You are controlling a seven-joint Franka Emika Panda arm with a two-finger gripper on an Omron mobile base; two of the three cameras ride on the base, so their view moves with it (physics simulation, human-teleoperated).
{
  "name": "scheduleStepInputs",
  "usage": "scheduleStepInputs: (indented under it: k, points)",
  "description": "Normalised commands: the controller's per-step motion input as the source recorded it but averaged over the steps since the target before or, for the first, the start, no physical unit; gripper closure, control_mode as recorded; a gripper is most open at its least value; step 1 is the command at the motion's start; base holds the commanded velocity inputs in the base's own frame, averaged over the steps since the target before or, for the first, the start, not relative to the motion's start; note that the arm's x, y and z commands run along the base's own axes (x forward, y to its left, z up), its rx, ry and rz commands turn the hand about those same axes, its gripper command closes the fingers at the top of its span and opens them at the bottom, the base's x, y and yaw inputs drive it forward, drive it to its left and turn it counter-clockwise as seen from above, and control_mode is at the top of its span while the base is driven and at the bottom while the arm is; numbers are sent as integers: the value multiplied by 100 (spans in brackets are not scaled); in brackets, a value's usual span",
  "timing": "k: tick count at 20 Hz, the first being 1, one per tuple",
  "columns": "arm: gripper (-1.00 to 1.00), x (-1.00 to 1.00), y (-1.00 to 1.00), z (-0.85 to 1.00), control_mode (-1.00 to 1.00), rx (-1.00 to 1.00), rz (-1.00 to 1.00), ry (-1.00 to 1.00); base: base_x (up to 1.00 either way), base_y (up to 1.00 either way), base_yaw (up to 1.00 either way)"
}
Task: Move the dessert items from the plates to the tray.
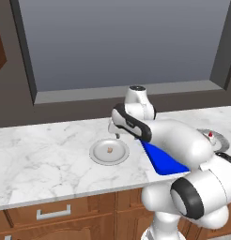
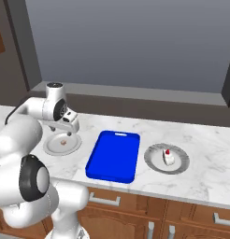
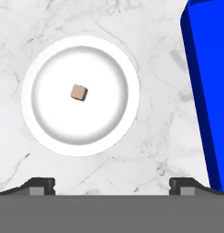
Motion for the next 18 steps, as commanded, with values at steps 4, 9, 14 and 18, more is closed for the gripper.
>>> scheduleStepInputs:
  k: [4, 9, 14, 18]
  points:
    - [-100, 0, 27, -31, -100, 0, -1, 1, 0, 0, 0]
    - [-100, 2, 21, -31, -100, 0, -3, 0, 0, 0, 0]
    - [-100, 5, 8, -27, -100, 0, -3, 0, 0, 0, 0]
    - [-100, 9, 9, -21, -100, 0, -4, 0, 0, 0, 0]
